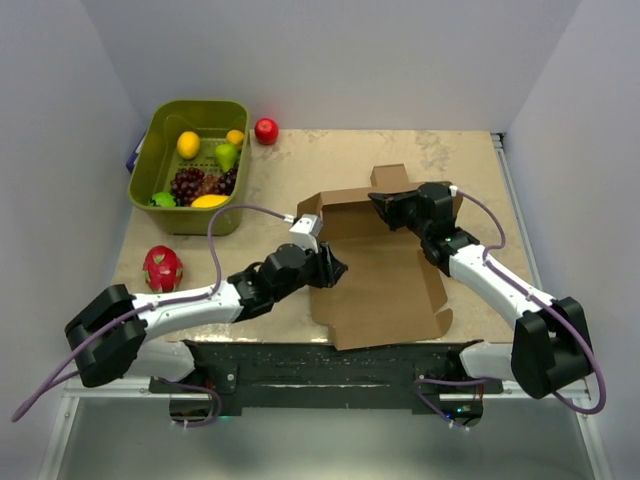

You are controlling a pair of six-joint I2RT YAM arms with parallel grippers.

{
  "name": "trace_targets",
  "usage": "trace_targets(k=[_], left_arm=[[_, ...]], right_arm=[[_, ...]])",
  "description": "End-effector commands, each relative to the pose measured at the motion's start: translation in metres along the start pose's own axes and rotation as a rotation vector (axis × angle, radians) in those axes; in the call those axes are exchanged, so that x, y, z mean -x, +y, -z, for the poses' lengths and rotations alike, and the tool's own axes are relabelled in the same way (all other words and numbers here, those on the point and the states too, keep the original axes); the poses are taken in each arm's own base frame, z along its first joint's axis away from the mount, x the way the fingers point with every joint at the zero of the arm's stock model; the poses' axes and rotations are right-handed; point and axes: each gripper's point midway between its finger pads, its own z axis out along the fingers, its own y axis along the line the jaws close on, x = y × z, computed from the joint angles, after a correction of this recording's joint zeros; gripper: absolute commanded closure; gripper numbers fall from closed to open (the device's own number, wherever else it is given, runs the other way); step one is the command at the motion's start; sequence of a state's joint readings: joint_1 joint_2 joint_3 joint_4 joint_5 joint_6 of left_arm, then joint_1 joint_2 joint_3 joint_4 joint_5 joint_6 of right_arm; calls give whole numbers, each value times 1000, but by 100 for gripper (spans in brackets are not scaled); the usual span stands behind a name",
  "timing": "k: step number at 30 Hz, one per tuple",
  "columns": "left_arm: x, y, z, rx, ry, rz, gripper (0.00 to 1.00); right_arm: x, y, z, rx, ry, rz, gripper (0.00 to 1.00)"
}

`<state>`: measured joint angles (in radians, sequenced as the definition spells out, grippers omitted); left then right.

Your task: Fold the paper box

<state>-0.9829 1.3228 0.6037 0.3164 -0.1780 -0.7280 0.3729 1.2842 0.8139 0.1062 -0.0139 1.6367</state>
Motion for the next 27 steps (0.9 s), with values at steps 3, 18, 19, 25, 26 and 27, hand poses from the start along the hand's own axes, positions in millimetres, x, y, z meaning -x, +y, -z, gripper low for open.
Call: trace_targets(k=[3, 18, 19, 25, 26, 27], left_arm=[[86, -32, 14, 18, -171, -62, 52], [136, 42, 16, 225, -199, -125, 71], [138, 44, 15, 229, -205, -124, 73], [144, 53, -1, 290, -205, -151, 78], [143, 54, -4, 300, -199, -156, 78], [147, 54, -5, 308, -203, -157, 78]], right_arm=[[1, 4, 5, 38, -11, 55, 100], [-5, 11, 11, 80, 19, 78, 100], [-5, 11, 10, 78, 21, 83, 100], [-6, 6, 11, 73, 28, 83, 100], [-7, 5, 10, 72, 32, 83, 100], [-7, 6, 11, 73, 34, 81, 100]])
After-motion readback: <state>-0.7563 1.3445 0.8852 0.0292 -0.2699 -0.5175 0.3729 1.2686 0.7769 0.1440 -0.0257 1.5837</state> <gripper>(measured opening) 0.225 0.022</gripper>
